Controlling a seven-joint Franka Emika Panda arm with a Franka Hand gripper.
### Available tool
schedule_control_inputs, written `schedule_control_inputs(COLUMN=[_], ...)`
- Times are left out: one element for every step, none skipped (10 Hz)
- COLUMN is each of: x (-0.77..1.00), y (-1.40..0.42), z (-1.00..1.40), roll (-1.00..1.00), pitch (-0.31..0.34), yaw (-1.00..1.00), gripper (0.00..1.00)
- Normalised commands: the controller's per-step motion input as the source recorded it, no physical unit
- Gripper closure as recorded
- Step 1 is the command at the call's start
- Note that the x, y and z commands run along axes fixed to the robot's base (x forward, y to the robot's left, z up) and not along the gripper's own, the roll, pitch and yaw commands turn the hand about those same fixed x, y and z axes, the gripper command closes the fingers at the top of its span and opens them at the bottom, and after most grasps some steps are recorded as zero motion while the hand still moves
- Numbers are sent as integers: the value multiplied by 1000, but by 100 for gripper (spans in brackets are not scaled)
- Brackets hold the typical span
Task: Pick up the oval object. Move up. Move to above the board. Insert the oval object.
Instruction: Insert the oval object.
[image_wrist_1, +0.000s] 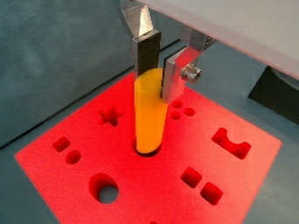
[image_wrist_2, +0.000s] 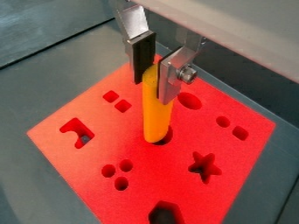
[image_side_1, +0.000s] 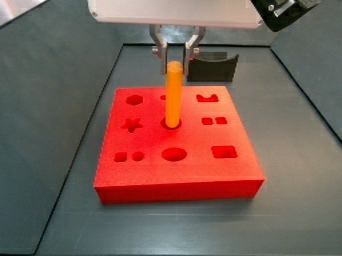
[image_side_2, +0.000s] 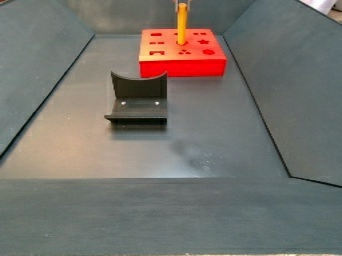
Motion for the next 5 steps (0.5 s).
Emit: schedule_control_inputs(x=[0,0,6,37,71], y=[0,-17,-51,-20,0], z=[0,0,0,0,11], roll=[251,216,119,53,36], pitch=[117,101,59,13,60], yaw=[0,0,0,0,-34], gripper=[100,100,100,100,100])
